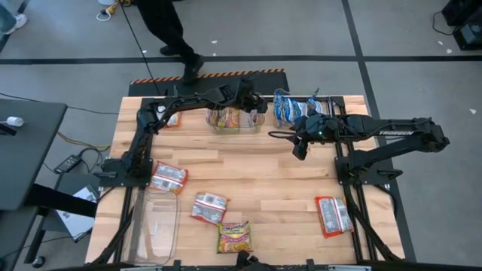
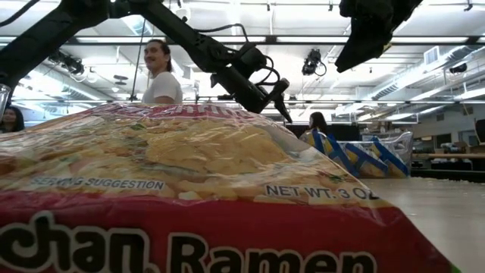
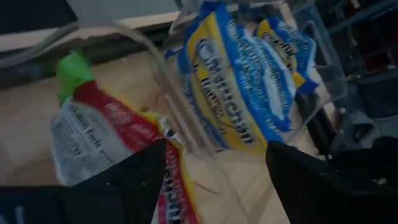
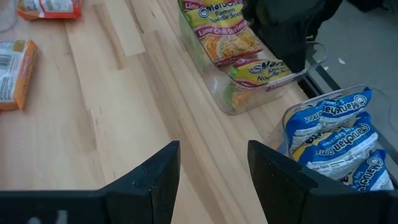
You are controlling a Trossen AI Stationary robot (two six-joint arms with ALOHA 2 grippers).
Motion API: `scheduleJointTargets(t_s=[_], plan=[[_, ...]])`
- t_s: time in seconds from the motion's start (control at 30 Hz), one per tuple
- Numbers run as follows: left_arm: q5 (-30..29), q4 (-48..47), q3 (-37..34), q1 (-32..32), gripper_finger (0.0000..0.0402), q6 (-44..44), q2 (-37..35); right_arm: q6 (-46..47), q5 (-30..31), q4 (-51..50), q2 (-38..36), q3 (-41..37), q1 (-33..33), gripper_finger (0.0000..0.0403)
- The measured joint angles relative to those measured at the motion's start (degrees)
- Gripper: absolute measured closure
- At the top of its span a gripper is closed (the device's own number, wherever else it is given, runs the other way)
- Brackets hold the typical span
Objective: Sort Maruchan noodles
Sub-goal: Put the green noodle pack into the top left transparent bin
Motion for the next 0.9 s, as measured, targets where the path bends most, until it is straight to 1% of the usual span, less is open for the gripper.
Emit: scheduleJointTargets(t_s=[0.13, 0.27, 0.4, 0.5, 0.57, 0.67, 0.73, 0.8, 0.83, 0.9], plan=[[0.30, -1.28, 0.00, 0.33, 0.0121, 1.91, -1.54, 0.00, -0.02, -0.02, 0.00, 0.00, -0.23, 0.0209], [-0.42, -5.26, 0.00, 1.23, 0.0126, 6.89, -5.52, -0.06, -0.02, -0.04, 0.00, 0.00, -0.23, 0.0209], [-1.11, -11.76, 0.00, 1.65, 0.0127, 11.91, -10.14, -0.94, -0.02, -0.07, 0.00, 0.00, -0.23, 0.0209], [-1.13, -20.53, 0.00, 0.87, 0.0127, 15.76, -13.76, -1.08, -0.05, -0.11, 0.00, 0.00, -0.23, 0.0209], [-1.36, -29.94, 0.02, -0.12, 0.0127, 18.20, -16.37, -1.48, -0.87, -0.61, 0.00, 0.00, -0.20, 0.0209], [-3.50, -45.46, 0.04, -2.92, 0.0127, 21.26, -19.36, -2.41, -2.21, -1.01, 0.02, 0.00, -0.19, 0.0209], [-4.12, -55.34, 0.02, -5.62, 0.0127, 20.92, -20.89, -2.61, -2.73, -0.99, 0.02, 0.00, -0.04, 0.0209], [-3.88, -62.85, 0.02, -9.26, 0.0127, 19.31, -21.90, -3.69, -2.82, -0.99, 0.02, 0.00, 0.32, 0.0209], [-3.86, -66.10, 0.02, -11.48, 0.0127, 18.53, -22.03, -4.53, -2.84, -1.01, 0.02, 0.00, 0.66, 0.0209], [-3.69, -69.62, 0.00, -16.36, 0.0127, 17.78, -22.05, -6.55, -3.04, -1.01, 0.02, 0.00, 1.65, 0.0209]])
